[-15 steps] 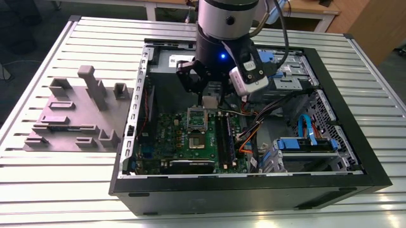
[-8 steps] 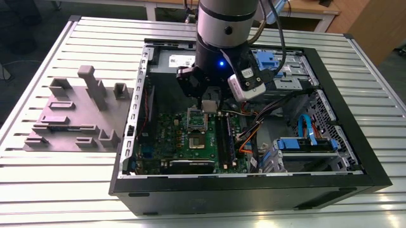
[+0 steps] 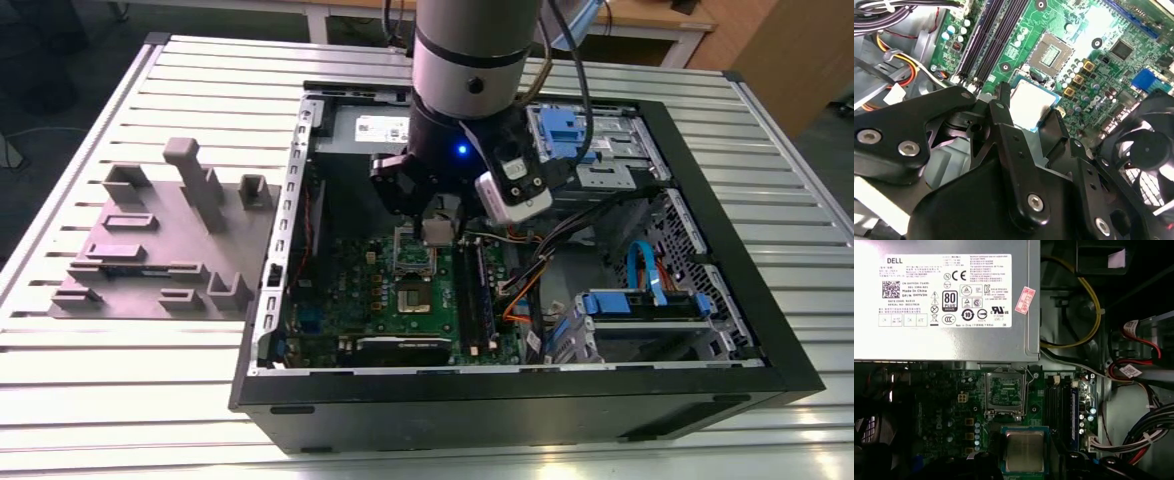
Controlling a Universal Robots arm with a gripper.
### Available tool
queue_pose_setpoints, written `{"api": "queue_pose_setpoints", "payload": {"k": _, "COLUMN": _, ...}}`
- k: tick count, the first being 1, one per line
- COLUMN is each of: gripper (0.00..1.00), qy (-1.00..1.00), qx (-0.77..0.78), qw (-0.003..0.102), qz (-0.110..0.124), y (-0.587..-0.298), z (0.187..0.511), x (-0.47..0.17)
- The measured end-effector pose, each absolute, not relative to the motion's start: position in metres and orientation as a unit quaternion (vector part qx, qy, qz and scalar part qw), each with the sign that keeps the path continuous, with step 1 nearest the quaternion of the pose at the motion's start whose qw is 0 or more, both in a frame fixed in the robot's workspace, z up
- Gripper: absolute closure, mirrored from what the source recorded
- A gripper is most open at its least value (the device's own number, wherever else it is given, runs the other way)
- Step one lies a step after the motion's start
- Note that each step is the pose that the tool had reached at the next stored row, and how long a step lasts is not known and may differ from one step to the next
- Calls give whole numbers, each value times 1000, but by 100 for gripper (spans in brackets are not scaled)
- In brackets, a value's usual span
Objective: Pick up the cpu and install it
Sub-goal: 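Place the cpu into insertion slot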
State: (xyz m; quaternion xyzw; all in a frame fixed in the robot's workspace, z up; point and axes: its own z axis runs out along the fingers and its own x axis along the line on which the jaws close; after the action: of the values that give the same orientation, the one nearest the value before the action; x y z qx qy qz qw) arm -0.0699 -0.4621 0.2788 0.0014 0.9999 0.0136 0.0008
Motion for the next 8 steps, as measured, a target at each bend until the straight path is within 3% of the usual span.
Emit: {"api": "queue_pose_setpoints", "payload": {"k": 8, "gripper": 53, "qy": 1000, "qx": -2, "qw": 0, "qz": 14, "y": -464, "z": 267, "x": -70}}
